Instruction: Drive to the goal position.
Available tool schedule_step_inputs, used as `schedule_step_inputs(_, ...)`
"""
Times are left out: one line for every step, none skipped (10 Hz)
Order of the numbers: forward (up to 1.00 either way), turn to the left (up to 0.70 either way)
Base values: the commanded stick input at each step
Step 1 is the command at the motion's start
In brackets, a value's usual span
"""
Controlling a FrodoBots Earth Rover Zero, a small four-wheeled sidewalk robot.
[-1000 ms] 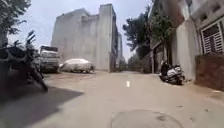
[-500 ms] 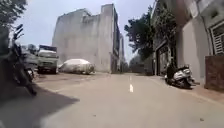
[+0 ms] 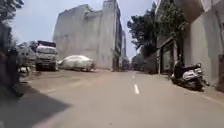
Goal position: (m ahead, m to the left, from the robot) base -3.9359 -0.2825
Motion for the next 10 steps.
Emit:
schedule_step_inputs(1.00, 0.00)
schedule_step_inputs(1.00, 0.00)
schedule_step_inputs(1.00, 0.00)
schedule_step_inputs(1.00, 0.00)
schedule_step_inputs(1.00, 0.00)
schedule_step_inputs(1.00, 0.00)
schedule_step_inputs(1.00, 0.00)
schedule_step_inputs(1.00, 0.00)
schedule_step_inputs(1.00, 0.00)
schedule_step_inputs(1.00, 0.00)
